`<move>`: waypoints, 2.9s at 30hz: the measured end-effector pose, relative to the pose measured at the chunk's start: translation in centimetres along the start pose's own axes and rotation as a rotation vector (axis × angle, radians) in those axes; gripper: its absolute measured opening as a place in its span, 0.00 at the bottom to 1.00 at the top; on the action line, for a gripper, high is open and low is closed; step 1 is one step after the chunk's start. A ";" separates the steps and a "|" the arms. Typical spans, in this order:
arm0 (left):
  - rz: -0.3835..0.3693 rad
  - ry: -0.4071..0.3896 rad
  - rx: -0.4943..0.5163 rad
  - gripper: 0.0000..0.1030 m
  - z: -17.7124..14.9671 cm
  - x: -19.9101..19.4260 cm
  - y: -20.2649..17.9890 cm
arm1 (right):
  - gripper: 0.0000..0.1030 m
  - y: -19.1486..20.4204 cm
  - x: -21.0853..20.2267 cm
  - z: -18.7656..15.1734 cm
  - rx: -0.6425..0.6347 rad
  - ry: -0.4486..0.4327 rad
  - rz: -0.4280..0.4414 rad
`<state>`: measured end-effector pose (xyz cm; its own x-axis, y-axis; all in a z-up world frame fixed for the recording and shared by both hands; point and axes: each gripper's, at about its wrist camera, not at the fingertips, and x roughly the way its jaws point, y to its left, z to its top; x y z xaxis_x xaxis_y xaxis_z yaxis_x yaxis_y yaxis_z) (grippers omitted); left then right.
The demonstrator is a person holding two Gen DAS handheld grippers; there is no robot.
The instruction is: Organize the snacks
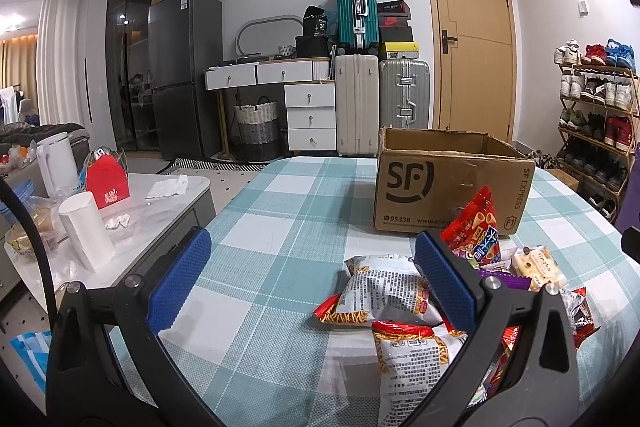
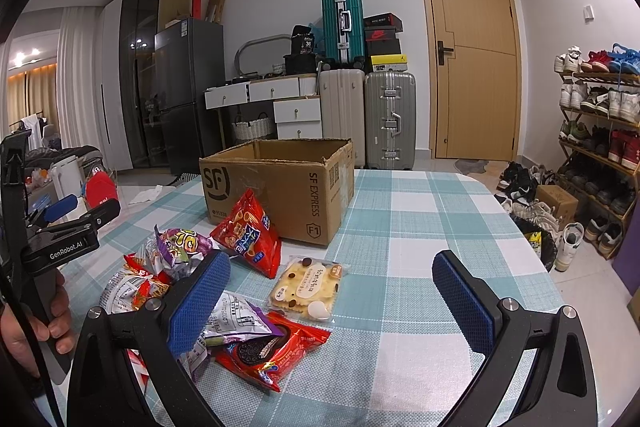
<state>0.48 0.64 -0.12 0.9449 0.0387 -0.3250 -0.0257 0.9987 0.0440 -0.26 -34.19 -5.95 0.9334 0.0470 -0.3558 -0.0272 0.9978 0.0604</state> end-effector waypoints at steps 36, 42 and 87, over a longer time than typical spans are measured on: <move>-0.168 0.100 -0.100 0.99 -3.2 -8.1 6.4 | 0.94 6.8 0.0 -2.8 0.172 0.276 0.521; -0.200 0.130 -0.119 0.99 -3.9 -8.1 6.6 | 0.82 9.1 1.1 -2.7 0.130 0.322 0.535; -0.351 0.574 -0.087 0.99 -3.8 1.5 0.7 | 0.06 2.7 -0.8 -2.3 0.261 0.270 0.592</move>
<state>0.65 1.48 -4.18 0.5796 -0.3009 -0.7573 0.2021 0.9534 -0.2241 -1.91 -31.38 -7.64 0.6660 0.6226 -0.4109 -0.3849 0.7587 0.5256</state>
